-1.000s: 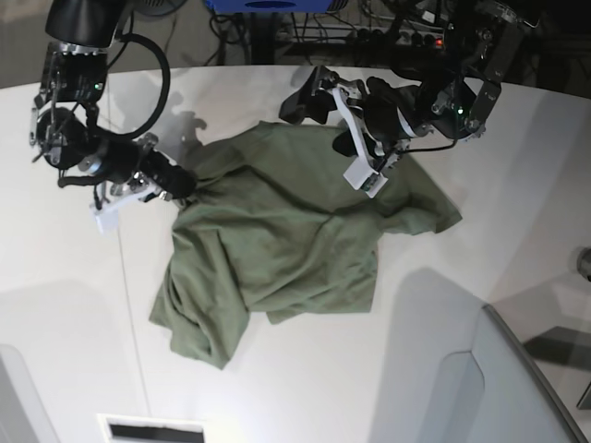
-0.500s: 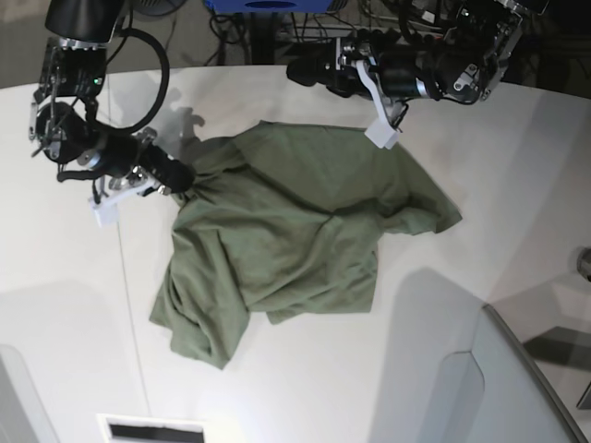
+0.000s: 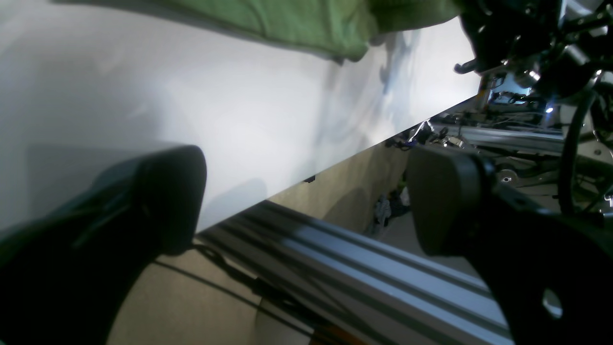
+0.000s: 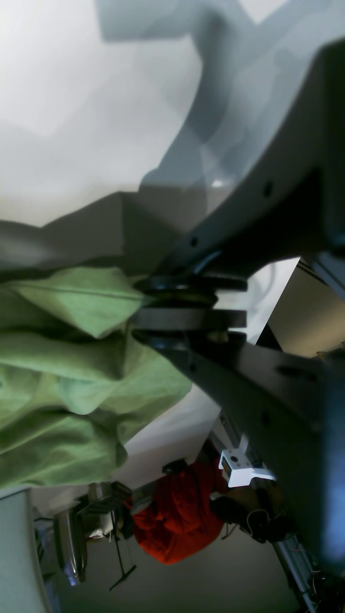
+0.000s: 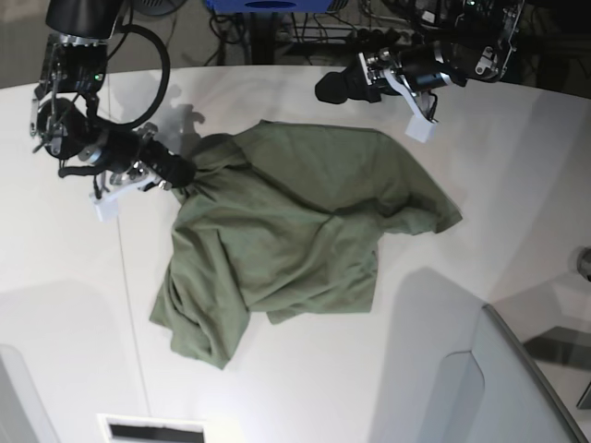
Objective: Layout the t-shirt on the table in an organized manner, then fold the t-shirt properly
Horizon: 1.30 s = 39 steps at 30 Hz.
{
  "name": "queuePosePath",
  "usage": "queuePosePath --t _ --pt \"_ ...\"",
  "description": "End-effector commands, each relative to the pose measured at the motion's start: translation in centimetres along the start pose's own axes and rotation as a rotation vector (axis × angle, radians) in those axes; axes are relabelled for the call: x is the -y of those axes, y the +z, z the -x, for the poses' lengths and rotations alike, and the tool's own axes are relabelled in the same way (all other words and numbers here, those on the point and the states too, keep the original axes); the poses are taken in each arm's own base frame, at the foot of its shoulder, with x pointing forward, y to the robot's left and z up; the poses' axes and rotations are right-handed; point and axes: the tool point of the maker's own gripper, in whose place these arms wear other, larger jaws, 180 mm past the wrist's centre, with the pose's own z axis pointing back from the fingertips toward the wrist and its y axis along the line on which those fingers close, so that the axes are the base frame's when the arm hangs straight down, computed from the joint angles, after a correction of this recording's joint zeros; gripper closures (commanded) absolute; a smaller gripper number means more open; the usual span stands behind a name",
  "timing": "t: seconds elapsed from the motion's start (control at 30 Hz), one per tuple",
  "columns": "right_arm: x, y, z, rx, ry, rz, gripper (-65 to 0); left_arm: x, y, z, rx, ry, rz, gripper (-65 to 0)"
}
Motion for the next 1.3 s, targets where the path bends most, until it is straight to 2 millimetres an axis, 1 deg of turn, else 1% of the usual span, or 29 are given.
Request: queuePosePath --t 0.0,0.2,0.3,0.43,0.5,0.63,0.8,0.87,0.97,1.03,1.23,1.27 --pt "-0.9 0.2 -1.0 0.024 0.018 -0.028 -2.1 0.0 -0.3 -0.2 -0.005 -0.005 -0.011 -65.0" --pt "-0.9 0.3 -1.0 0.024 0.018 -0.027 -2.1 1.8 -2.2 -1.4 0.046 0.016 0.042 -65.0" --pt "-0.5 0.6 -1.3 0.026 0.026 -0.016 -2.1 2.9 -3.2 -2.6 0.069 0.012 0.073 -65.0" --pt "-0.4 0.7 -1.4 0.027 0.029 -0.012 -2.1 1.6 -4.7 -3.2 0.064 0.092 0.035 -65.0" --pt "-0.1 0.9 -1.6 0.029 0.035 -0.003 -2.1 1.3 -5.3 -3.4 0.064 0.115 0.031 -65.0" --pt "0.1 1.1 -1.8 0.031 0.039 0.003 -2.1 1.5 -6.2 -4.1 0.069 0.129 0.041 -65.0" --pt "0.1 1.1 -1.9 0.031 0.041 0.003 -2.1 2.5 -6.9 -4.9 0.070 0.102 0.055 -65.0" --pt "0.1 1.1 -1.9 0.032 0.042 0.002 -2.1 2.9 -7.4 -4.5 0.061 0.097 0.060 -65.0" --pt "0.0 1.1 -2.0 0.033 0.044 0.001 -2.1 2.9 -7.4 -3.1 0.000 0.100 0.059 -65.0" --pt "-0.1 1.1 -2.1 0.034 0.045 0.000 -2.1 2.7 -7.4 -2.5 -0.021 0.107 0.058 -65.0" --pt "-0.2 1.1 -2.2 0.036 0.045 -0.004 -2.1 2.3 -7.6 -2.8 -0.010 0.119 0.050 -65.0" --pt "-0.2 1.1 -2.2 0.036 0.045 -0.004 -2.1 2.5 -7.6 -3.1 -0.005 0.114 0.053 -65.0"
